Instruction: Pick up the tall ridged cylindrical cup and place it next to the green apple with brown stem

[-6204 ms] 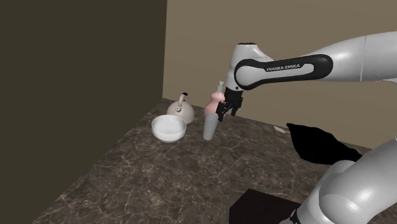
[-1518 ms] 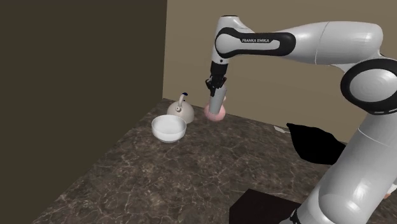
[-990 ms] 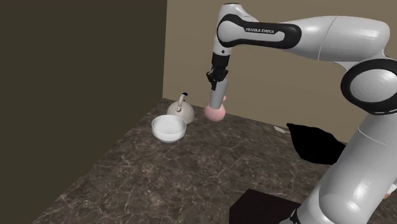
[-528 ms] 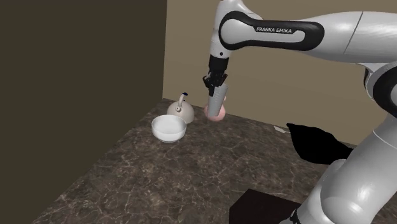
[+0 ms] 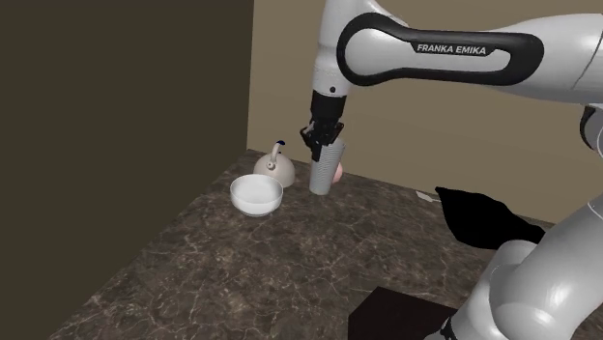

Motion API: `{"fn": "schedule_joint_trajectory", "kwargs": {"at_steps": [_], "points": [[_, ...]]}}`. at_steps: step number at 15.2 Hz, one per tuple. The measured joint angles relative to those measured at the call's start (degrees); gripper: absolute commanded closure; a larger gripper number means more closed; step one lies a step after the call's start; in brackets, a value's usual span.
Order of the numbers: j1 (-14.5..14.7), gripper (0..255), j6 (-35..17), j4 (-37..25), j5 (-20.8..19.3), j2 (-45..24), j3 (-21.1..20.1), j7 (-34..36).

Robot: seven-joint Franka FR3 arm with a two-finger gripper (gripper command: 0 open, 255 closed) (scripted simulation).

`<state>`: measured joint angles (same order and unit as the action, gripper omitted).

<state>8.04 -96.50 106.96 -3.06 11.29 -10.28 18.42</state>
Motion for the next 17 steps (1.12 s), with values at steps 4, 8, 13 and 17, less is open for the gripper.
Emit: {"fn": "schedule_joint_trajectory", "kwargs": {"at_steps": [4, 8, 13, 17], "points": [[2.19, 255, 0.75, 2.53, 1.23, 3.11, -3.01, 4.82], [4.5, 255, 1.54, 3.04, 2.39, 4.13, -6.6, 10.4], [7.08, 255, 2.59, 2.65, 3.69, 4.56, -10.96, 17.03], [9.09, 255, 3.57, 1.37, 4.55, 4.12, -14.65, 22.6]]}}
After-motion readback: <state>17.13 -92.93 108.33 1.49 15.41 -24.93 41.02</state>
